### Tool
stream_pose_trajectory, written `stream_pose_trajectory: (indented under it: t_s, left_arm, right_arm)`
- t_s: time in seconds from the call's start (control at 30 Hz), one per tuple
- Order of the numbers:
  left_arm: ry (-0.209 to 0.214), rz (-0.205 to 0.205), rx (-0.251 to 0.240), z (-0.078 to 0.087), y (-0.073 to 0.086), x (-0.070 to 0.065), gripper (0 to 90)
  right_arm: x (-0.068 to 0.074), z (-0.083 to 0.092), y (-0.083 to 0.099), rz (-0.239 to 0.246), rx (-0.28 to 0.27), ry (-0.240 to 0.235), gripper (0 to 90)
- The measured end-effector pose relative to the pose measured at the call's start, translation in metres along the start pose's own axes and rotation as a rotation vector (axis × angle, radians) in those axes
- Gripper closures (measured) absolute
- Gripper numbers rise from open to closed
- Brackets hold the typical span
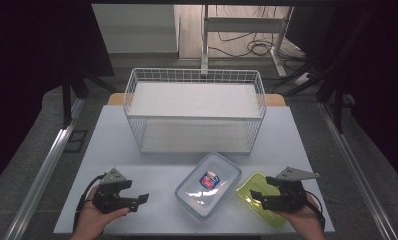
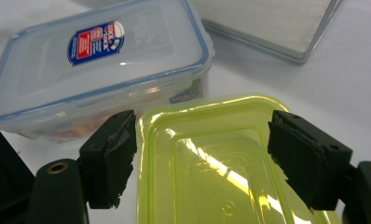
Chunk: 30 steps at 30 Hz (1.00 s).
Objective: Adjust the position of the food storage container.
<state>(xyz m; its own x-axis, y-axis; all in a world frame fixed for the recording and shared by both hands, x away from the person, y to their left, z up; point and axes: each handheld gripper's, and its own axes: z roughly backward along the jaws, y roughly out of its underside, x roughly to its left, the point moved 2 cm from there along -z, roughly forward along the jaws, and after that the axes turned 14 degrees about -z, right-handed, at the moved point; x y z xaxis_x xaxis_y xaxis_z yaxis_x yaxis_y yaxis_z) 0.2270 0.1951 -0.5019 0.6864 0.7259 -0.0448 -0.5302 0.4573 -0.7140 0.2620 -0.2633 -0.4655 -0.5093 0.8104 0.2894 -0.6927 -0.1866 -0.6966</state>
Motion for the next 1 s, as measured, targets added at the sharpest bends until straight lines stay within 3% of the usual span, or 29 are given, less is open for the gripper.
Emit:
stream_pose_trajectory:
  t_s: [0.2,0.43,0.57,0.63,0.7,0.8,0.83,0.93,1.0]
  left_arm:
    - [-0.019,-0.019,-0.023,-0.002,-0.019,0.003,18.7]
    - [-0.024,-0.053,-0.014,0.002,-0.011,-0.007,18.4]
    - [-0.040,-0.078,-0.004,0.006,-0.006,-0.011,18.3]
    - [-0.044,-0.080,-0.004,0.006,-0.005,-0.012,18.3]
    - [-0.045,-0.092,0.004,0.007,-0.003,-0.013,18.4]
    - [-0.038,-0.094,0.003,0.006,-0.004,-0.013,18.3]
    - [-0.036,-0.097,0.004,0.004,-0.005,-0.013,18.3]
    - [-0.035,-0.096,0.004,0.003,-0.004,-0.013,18.3]
    - [-0.037,-0.093,0.004,0.003,-0.002,-0.011,18.0]
  right_arm:
    - [-0.001,0.003,-0.002,0.014,0.001,-0.042,36.8]
    - [0.000,0.002,-0.001,0.021,0.005,-0.047,46.2]
    - [0.005,0.003,0.001,0.031,0.030,-0.067,63.7]
    - [0.007,0.002,0.001,0.035,0.038,-0.070,67.9]
    - [0.013,-0.001,0.001,0.066,0.065,-0.086,82.9]
    - [0.019,-0.004,0.001,0.103,0.089,-0.104,89.5]
    - [0.028,-0.008,0.001,0.146,0.117,-0.125,89.7]
    - [0.038,-0.014,0.002,0.187,0.150,-0.139,89.7]
    - [0.056,-0.024,0.005,0.242,0.186,-0.141,89.7]
